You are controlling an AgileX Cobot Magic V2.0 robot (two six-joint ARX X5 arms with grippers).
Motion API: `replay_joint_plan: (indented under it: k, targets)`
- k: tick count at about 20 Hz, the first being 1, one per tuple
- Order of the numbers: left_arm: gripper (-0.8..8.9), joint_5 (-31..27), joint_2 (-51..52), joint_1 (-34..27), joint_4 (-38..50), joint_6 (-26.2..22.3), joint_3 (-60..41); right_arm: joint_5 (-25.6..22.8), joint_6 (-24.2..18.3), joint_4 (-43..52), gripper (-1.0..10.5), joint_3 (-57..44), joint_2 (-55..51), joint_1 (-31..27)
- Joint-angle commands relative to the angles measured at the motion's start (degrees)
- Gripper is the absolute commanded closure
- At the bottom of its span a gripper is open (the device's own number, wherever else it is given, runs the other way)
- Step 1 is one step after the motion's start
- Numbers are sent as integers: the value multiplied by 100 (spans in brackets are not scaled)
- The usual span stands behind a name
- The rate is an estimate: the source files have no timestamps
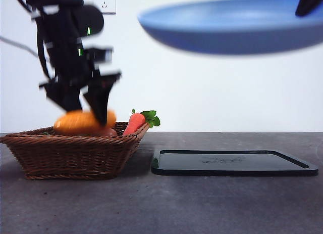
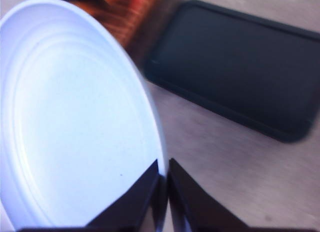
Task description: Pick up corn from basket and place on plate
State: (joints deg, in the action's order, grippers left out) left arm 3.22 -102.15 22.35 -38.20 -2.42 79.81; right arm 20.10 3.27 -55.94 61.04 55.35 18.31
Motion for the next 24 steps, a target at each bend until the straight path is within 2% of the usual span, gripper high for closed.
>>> replay_joint_plan:
  k: [1,3,7,8,10,16,20,22,24]
  targets:
    - [607,363,457,31,-160,280,330,-157,79,111,943,120,415,15]
    - [607,933,955,101,-238,492,415,-138,103,393,943,120,863,15]
    - [607,2188,1561,560,-302,656,415,4,498,1174,943,120,1825,15]
    - [607,2291,1561,745,-306,654,415,188,610,1340,943,120,2055,15]
    - [607,2286,1478,1075,-330,599,411,625,739,1598,943,120,2328,15]
    - [607,1897,815,1884,-273,173,411,1001,940,1893,943,122,2553,13]
    - [607,1836,385,2076,-249,11,411,1080,942,1829,943,122,2553,-42]
    - [604,1733,273,2085,-275,2,411,1285,942,1825,943,122,2553,-48]
    - [556,1685,243,2114,-299,4,411,1318,942,1818,943,122,2553,-50]
